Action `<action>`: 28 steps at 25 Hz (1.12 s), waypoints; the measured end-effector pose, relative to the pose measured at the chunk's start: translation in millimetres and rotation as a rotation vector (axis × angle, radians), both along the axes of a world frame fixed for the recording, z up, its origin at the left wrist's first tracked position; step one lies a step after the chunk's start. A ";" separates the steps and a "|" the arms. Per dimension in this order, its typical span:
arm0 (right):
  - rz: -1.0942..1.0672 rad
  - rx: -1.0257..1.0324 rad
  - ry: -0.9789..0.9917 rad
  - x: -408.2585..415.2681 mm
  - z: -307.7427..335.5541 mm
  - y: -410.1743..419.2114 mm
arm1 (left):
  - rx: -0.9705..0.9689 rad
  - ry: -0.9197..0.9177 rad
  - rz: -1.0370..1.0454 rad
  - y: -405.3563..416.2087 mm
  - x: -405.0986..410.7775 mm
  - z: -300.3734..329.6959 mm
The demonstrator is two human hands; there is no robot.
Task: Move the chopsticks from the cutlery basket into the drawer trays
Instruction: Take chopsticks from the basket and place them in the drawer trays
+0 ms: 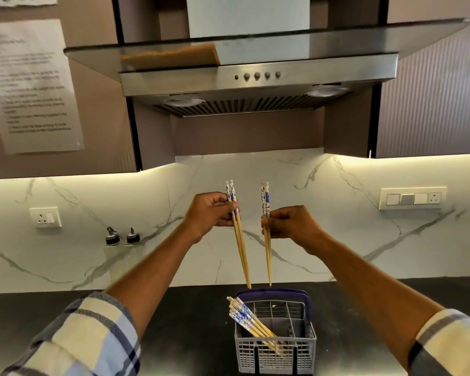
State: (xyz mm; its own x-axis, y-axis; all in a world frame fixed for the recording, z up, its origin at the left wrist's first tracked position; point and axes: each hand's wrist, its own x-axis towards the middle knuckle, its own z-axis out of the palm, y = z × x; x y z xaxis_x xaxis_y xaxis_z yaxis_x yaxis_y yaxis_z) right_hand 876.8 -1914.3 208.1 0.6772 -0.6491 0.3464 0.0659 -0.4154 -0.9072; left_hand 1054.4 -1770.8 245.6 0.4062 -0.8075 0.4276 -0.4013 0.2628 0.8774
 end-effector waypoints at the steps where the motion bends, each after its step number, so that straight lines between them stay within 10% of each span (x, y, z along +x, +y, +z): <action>1: 0.006 -0.002 0.005 -2.1 1.6 1.7 | 0.004 -0.005 0.003 1.2 -2.4 1.5; 28: 0.081 -0.019 0.038 -23.4 0.0 37.0 | 0.069 -0.037 0.033 32.2 -40.0 -7.4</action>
